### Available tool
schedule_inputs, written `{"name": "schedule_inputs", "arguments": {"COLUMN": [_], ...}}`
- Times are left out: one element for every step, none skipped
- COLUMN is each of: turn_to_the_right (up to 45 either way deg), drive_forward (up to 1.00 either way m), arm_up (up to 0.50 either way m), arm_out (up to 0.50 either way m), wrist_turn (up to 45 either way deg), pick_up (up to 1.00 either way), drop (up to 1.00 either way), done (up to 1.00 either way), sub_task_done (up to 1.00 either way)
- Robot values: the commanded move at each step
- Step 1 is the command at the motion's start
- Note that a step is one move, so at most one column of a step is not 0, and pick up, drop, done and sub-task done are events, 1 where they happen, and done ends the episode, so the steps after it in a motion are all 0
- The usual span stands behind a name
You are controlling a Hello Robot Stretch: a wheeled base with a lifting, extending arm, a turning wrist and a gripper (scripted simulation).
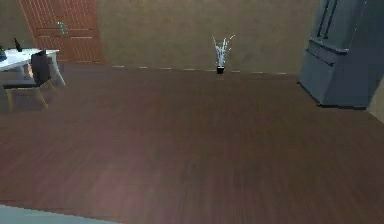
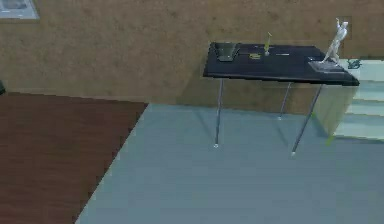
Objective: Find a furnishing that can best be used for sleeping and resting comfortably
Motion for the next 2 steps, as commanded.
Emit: {"name": "schedule_inputs", "arguments": {"turn_to_the_right": [-42.0, 0.0], "drive_forward": [0.00, 1.00], "arm_up": [0.00, 0.00], "arm_out": [0.00, 0.00], "wrist_turn": [0.0, 0.0], "pick_up": [0.00, 0.00], "drop": [0.00, 0.00], "done": [0.00, 0.00], "sub_task_done": [0.00, 0.00]}}
